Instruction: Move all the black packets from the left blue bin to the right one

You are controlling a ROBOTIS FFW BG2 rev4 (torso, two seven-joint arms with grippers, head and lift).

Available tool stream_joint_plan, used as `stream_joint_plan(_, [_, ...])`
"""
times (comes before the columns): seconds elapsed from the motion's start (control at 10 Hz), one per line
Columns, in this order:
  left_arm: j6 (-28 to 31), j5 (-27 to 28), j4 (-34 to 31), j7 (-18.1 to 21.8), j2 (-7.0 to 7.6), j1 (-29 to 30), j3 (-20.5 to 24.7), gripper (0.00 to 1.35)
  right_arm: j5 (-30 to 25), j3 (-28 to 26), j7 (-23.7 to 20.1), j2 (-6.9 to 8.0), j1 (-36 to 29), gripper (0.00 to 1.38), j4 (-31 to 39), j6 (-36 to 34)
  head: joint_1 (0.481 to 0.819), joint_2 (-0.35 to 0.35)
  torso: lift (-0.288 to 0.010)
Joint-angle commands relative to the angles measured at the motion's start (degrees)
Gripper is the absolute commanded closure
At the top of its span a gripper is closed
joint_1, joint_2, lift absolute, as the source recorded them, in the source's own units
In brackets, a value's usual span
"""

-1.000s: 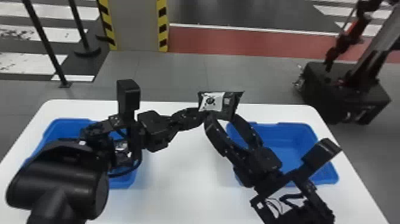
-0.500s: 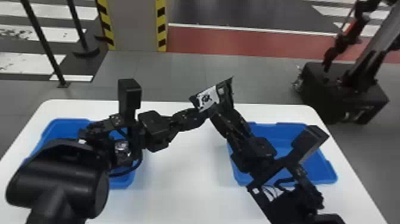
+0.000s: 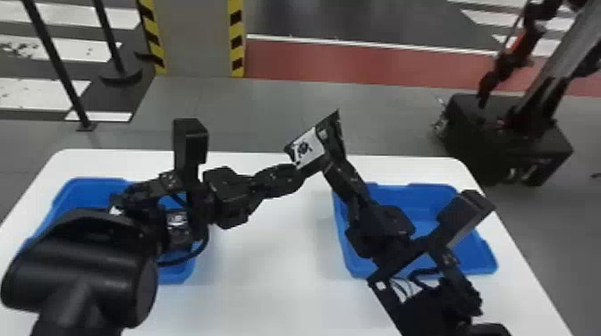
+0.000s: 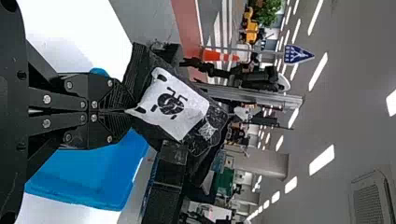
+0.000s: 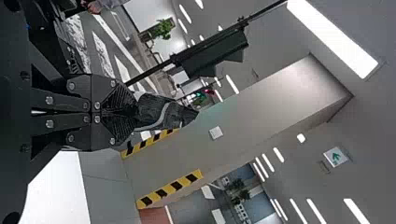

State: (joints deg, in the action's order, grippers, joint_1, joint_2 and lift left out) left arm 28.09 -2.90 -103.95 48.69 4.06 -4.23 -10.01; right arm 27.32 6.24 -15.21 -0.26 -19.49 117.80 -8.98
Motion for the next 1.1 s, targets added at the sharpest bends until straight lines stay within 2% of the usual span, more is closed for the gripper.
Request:
stream_joint_plan(0.0, [0.87,-0.09,0.53,0.0,-0.01,-0.13,-0.01,1.21,0.19,0.0,0.0,0.0,0.37,1.28,-0.59,1.67,0.695,-0.113,-0.11])
stream_joint_plan(0.1, [1.15,0.0,0.67,-0.96,-0.28,0.85,0.87,1.07,1.25,0.0,0.09,-0.18,0.37,1.28,-1.3,2.52,0.695,-0.114,-0.11])
stream_joint_plan(0.2, [1.86,0.79,0.67,-1.67,-0.54,2.12,2.19,0.71,2.21,-0.09,0.09,-0.44,0.37,1.28,-1.72,3.5,0.695,-0.115,-0.11])
stream_joint_plan(0.3, [2.84,1.41,0.67,-1.76,-0.63,3.66,3.86,0.58,2.21,-0.88,0.09,-0.53,-0.05,1.28,-1.58,3.64,0.695,-0.107,-0.11])
stream_joint_plan(0.5, [1.71,1.23,-0.46,-1.67,-0.28,6.33,7.11,0.47,2.12,-3.43,0.79,-0.53,-1.17,1.28,-1.86,3.64,0.695,-0.093,-0.11])
stream_joint_plan(0.7, [-0.25,1.14,-5.38,-1.67,-0.1,10.41,11.24,0.44,2.48,-7.38,2.02,-0.62,-2.86,1.28,-4.67,3.64,0.695,-0.093,-0.11])
stream_joint_plan(0.9, [0.87,1.23,-10.44,-1.67,-0.19,14.91,16.25,0.26,3.79,-9.67,3.34,-1.14,-3.0,1.28,-8.75,3.08,0.695,-0.098,-0.11])
stream_joint_plan(1.0, [1.57,1.23,-12.97,-1.67,-0.19,16.88,18.45,0.09,4.59,-10.37,4.66,-1.76,-2.3,1.28,-11.14,3.08,0.695,-0.093,-0.11])
